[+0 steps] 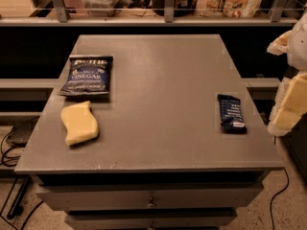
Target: Pick blue chip bag
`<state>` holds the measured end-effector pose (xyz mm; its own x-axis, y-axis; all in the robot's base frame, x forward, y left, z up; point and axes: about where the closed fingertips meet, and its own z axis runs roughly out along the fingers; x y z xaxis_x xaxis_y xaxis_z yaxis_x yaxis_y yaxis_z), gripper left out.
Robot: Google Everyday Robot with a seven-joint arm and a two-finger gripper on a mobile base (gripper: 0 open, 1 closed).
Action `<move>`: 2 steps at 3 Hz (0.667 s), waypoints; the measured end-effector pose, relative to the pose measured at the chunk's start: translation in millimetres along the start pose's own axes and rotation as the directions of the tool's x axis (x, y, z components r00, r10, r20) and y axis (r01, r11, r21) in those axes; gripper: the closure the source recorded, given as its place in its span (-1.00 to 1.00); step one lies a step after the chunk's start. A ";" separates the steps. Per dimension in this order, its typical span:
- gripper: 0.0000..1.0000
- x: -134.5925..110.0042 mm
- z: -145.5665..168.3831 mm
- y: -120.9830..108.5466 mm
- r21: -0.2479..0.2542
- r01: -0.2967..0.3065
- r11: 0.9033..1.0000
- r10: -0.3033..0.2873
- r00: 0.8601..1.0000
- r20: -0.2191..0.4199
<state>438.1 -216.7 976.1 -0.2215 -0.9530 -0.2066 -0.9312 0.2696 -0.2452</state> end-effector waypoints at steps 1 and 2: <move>-1.00 0.0 0.0 0.0 0.000 0.000 1.000 0.000 1.000 0.000; -1.00 -26.0 6.3 4.9 -0.009 0.043 0.999 -0.042 0.997 0.067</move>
Offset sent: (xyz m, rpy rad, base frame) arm 0.0079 0.0851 -0.0096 0.1703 -0.0248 0.1913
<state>441.2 -189.7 974.4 -0.1621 -0.9520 -0.2595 -0.9423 0.2274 -0.2457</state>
